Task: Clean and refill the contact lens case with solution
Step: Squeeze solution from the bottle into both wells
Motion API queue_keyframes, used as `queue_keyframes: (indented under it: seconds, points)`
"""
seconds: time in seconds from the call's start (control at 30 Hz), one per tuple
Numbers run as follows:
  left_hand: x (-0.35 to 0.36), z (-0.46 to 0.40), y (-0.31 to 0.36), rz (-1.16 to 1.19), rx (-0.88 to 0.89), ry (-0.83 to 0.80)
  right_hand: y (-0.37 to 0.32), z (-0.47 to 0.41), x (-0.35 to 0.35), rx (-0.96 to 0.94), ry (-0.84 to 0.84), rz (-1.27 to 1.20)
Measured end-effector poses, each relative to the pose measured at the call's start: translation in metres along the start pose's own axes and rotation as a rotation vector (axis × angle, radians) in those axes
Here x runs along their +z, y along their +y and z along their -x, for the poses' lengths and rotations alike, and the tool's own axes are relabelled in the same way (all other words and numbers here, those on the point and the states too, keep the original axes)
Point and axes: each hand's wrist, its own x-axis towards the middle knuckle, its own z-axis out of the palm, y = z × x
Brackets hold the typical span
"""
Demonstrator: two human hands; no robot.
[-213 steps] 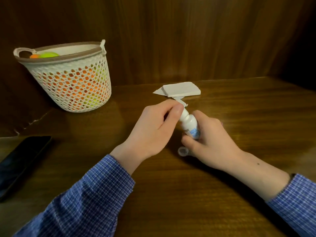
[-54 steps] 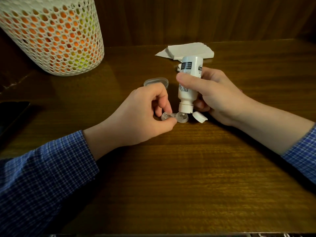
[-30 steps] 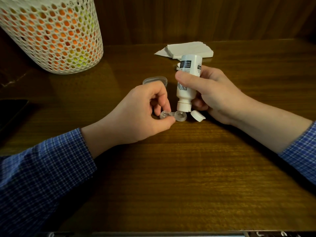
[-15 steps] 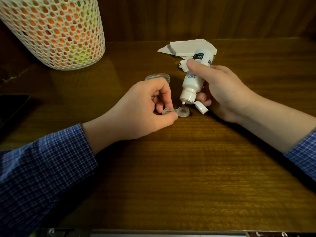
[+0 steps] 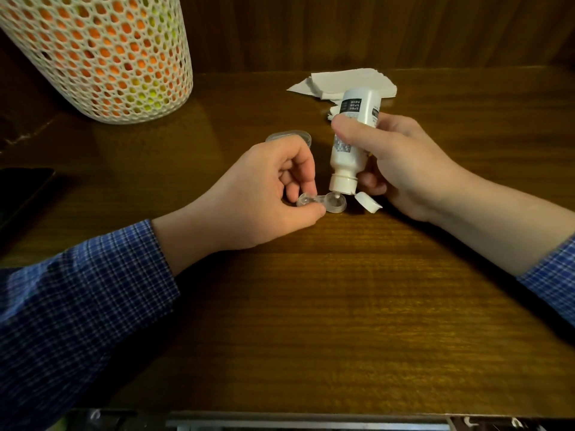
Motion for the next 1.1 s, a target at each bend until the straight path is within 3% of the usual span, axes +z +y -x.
queue_keyframes:
  seconds: [0.67, 1.1]
  points:
    - [-0.0001, -0.0005, -0.0011, 0.001, -0.014, -0.007, -0.0023, -0.0005, -0.0014, 0.055, 0.021, -0.093]
    - [0.0003, 0.0004, -0.0011, -0.004, -0.009, -0.006, -0.0016, 0.0022, 0.0032, 0.003, 0.027, -0.007]
